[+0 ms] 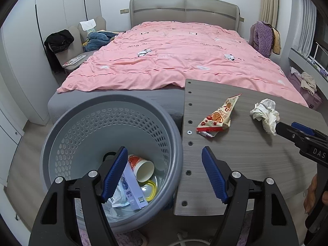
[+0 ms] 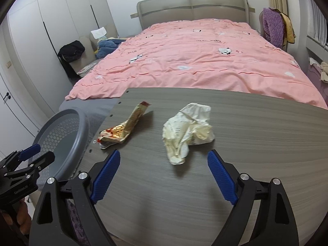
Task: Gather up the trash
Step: 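Withdraw both open grippers toward the red wrapper and white tissue, then close the right gripper on the crumpled white tissue on the table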
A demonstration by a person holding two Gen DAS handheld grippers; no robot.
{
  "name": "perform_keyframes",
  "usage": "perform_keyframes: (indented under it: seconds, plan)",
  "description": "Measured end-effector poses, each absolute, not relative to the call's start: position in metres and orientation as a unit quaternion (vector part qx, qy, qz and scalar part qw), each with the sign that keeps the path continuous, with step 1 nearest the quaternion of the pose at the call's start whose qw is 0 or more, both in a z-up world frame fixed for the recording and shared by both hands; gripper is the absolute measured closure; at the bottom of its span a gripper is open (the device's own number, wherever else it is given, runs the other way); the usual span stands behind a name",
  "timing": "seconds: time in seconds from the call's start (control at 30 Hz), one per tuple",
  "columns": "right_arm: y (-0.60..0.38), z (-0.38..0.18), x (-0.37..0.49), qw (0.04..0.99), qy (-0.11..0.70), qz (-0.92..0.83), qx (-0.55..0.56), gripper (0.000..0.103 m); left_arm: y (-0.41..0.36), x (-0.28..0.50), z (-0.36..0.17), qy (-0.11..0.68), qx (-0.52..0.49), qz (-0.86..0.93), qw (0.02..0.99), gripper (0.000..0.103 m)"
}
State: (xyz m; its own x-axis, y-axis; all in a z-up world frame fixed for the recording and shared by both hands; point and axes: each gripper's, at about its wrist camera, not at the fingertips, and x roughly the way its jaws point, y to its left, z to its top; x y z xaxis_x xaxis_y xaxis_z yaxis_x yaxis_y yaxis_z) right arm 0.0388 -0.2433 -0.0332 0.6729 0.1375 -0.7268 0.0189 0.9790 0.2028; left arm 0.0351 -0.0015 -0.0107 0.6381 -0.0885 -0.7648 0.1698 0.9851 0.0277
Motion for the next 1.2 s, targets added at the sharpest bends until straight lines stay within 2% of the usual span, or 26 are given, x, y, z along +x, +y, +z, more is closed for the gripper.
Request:
perform_keyframes:
  seconds: [0.17, 0.77, 0.87, 1.03, 1.2]
  plan:
    - [-0.251, -0.039, 0.049, 0.912, 0.403, 0.018, 0.076, 0.008, -0.013, 0.034, -0.011, 0.42, 0.056, -0.075, 0.903, 0.028]
    - [-0.254, -0.074, 0.103, 0.891, 0.451, -0.009, 0.05, 0.008, -0.022, 0.033, -0.011, 0.419, 0.056, -0.079, 0.903, 0.026]
    - [-0.254, -0.078, 0.105, 0.889, 0.456, -0.01, 0.052, 0.014, -0.022, 0.034, -0.011, 0.419, 0.055, -0.08, 0.903, 0.026]
    - [-0.253, -0.079, 0.107, 0.889, 0.455, -0.01, 0.048, 0.031, -0.021, 0.034, -0.012, 0.42, 0.054, -0.08, 0.902, 0.026]
    - [-0.255, -0.078, 0.103, 0.893, 0.447, -0.004, 0.055, 0.039, -0.021, 0.034, -0.013, 0.421, 0.053, -0.081, 0.902, 0.026]
